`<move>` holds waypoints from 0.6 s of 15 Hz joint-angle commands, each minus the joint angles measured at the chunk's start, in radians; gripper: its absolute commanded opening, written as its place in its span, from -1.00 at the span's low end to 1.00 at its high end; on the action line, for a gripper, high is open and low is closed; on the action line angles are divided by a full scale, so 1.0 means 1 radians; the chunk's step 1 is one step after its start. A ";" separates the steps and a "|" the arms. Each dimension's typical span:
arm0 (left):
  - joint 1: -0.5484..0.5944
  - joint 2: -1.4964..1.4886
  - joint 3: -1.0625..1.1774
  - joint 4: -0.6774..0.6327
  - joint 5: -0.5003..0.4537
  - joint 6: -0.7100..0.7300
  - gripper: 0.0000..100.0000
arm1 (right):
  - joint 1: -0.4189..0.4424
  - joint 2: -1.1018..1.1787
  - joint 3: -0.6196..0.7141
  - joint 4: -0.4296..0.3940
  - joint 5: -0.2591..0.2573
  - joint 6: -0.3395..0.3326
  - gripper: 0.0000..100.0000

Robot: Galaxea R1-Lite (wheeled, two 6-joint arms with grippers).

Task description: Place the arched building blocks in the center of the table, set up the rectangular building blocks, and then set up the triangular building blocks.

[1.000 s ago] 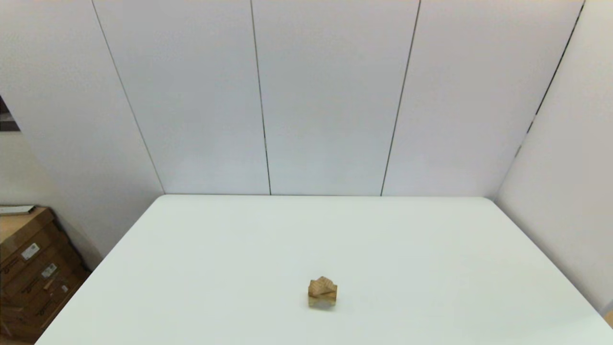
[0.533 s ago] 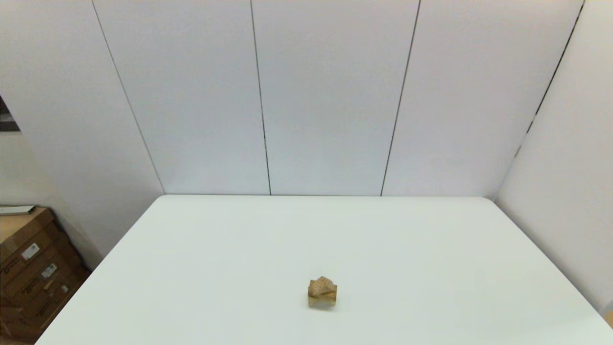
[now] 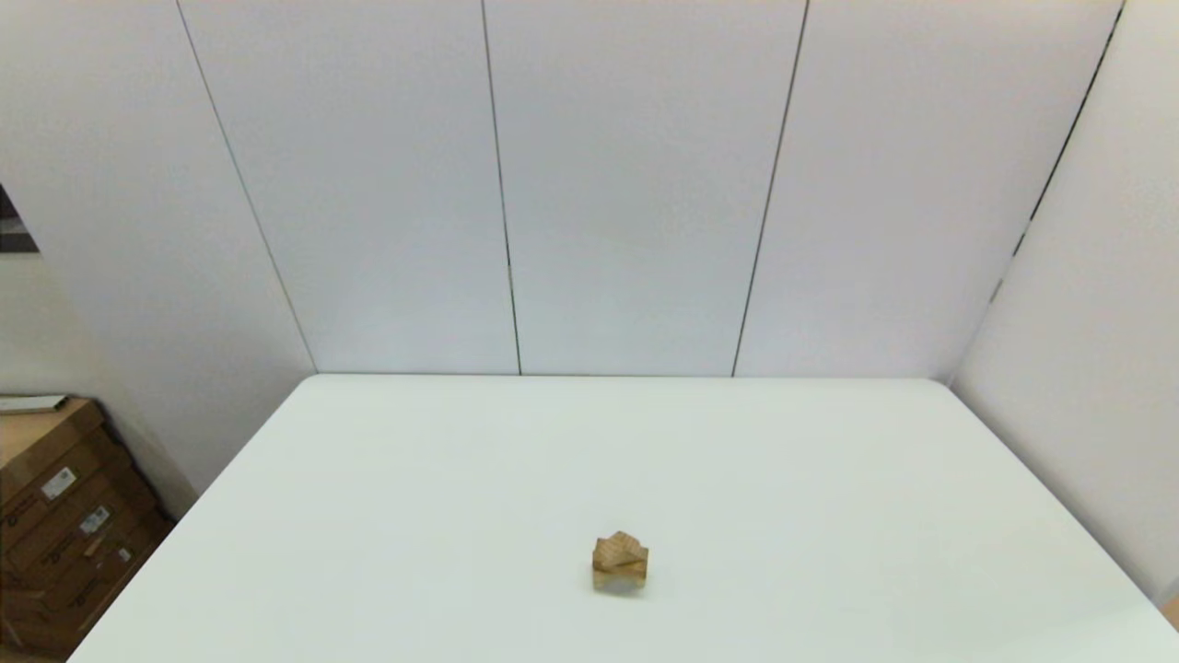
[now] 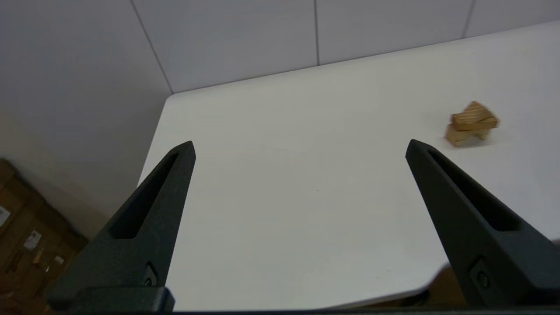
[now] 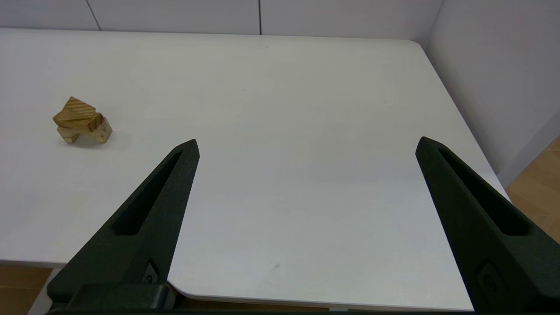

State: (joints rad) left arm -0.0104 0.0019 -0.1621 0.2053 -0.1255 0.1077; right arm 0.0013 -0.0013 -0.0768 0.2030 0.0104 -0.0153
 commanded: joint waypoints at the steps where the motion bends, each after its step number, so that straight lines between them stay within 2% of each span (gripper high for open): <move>1: 0.000 0.000 0.161 -0.187 0.110 -0.019 1.00 | -0.001 0.000 0.000 0.001 0.000 -0.002 1.00; 6: 0.000 0.000 0.162 -0.199 0.110 -0.025 1.00 | 0.000 0.000 0.000 0.001 0.000 0.000 1.00; 8: 0.000 0.000 0.162 -0.202 0.126 -0.112 1.00 | 0.000 0.000 0.000 0.001 0.000 0.000 1.00; 9: 0.000 0.000 0.162 -0.204 0.129 -0.112 1.00 | 0.000 0.000 0.000 0.001 0.000 0.000 1.00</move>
State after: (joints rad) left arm -0.0109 -0.0009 -0.0004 0.0043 -0.0017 0.0138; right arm 0.0009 -0.0013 -0.0768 0.2026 0.0104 -0.0149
